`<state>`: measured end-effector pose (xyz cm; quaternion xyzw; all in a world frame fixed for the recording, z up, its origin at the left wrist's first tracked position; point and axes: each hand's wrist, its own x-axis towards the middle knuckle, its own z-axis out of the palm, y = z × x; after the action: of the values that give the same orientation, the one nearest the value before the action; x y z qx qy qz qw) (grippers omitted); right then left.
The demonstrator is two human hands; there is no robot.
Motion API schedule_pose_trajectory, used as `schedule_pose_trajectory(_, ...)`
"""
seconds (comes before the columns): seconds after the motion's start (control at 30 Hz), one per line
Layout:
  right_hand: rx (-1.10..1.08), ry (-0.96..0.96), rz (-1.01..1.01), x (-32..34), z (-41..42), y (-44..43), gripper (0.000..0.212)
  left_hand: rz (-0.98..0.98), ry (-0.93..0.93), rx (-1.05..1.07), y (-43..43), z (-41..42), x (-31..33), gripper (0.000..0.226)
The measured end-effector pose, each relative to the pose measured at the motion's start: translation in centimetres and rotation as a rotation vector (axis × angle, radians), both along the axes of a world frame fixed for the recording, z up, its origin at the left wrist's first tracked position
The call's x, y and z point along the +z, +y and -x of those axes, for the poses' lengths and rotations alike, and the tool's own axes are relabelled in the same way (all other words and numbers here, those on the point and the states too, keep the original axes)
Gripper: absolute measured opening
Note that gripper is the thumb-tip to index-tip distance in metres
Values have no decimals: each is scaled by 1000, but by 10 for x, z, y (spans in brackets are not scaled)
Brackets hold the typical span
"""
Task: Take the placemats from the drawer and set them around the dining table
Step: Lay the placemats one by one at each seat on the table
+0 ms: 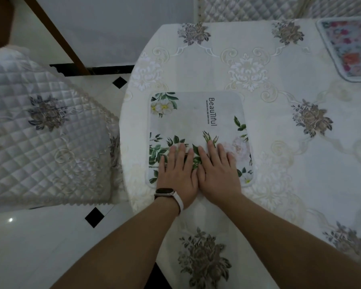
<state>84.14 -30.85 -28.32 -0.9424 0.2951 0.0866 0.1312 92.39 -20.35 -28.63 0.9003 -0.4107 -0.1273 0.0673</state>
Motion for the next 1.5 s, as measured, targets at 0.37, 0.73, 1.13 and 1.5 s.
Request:
schedule_pose_trajectory(0.37, -88, 20, 46, -2, 35, -30, 66, -23, -16, 54, 44, -31, -3, 74)
schedule_pose_trajectory(0.73, -168, 164, 63, 37, 78, -40, 53, -110, 10, 39, 98, -55, 30, 68)
schedule_pose_trajectory(1.13, -110, -98, 85, 129, 66, 2, 40, 244, -4, -327, 97, -55, 113, 56)
schedule_pose_trajectory(1.5, -141, -110, 85, 158, 83, 33, 45, 247, -8, -417, 96, -41, 128, 51)
